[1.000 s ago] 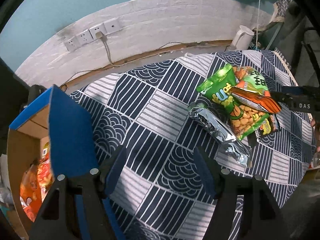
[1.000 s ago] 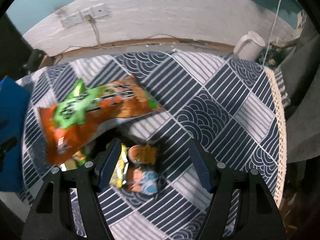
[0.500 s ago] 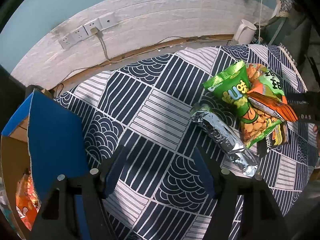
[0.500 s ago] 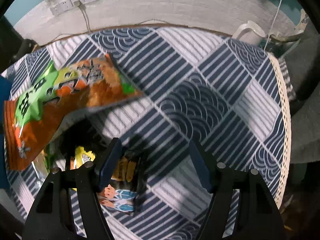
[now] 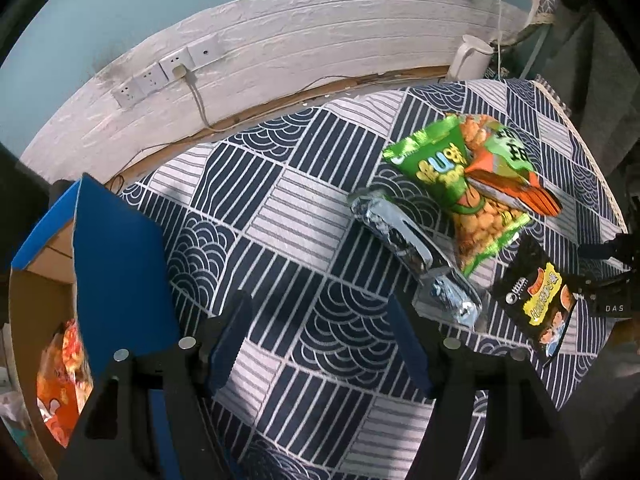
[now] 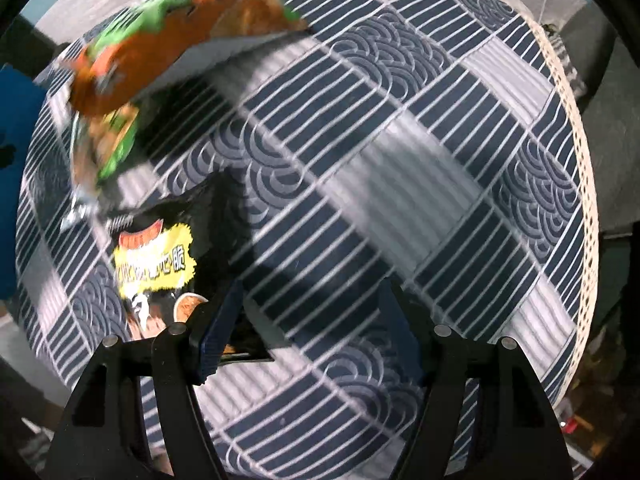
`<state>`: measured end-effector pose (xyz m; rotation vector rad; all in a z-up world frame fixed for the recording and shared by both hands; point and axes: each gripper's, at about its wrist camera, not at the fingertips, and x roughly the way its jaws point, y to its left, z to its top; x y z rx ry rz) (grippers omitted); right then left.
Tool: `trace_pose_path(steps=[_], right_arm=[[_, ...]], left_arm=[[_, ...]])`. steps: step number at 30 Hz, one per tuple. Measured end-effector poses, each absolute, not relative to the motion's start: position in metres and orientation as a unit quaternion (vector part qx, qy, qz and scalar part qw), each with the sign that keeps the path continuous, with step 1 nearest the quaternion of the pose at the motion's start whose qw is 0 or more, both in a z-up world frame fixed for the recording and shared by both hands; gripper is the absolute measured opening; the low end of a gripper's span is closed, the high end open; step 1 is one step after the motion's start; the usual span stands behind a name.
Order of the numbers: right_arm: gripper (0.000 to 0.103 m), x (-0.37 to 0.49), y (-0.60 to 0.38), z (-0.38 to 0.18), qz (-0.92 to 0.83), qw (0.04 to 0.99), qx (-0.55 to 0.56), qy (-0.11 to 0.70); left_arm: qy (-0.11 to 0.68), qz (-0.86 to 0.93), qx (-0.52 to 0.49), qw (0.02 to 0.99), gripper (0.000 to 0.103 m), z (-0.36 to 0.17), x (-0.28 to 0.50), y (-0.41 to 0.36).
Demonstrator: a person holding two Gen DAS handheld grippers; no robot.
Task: Organize snacks
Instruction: 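Grasp the black snack bag with the right tool while the left tool grasps the silver wrapper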
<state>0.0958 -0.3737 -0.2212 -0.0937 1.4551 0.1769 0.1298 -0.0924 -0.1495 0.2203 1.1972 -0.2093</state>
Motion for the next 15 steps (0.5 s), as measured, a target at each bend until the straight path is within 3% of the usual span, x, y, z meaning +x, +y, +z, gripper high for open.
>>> trace_pose_path(steps=[8,15], right_arm=[[0.074,0.077,-0.363,-0.19,0.116,0.769,0.008,0.629],[0.074,0.081,-0.322,-0.196,0.15,0.755,-0.008,0.638]], left_arm=[[0.562,-0.102,0.129,0.811,0.072,-0.151,0.106,-0.092],[0.572,-0.097,0.136,0.803,0.073,-0.161,0.094,-0.086]])
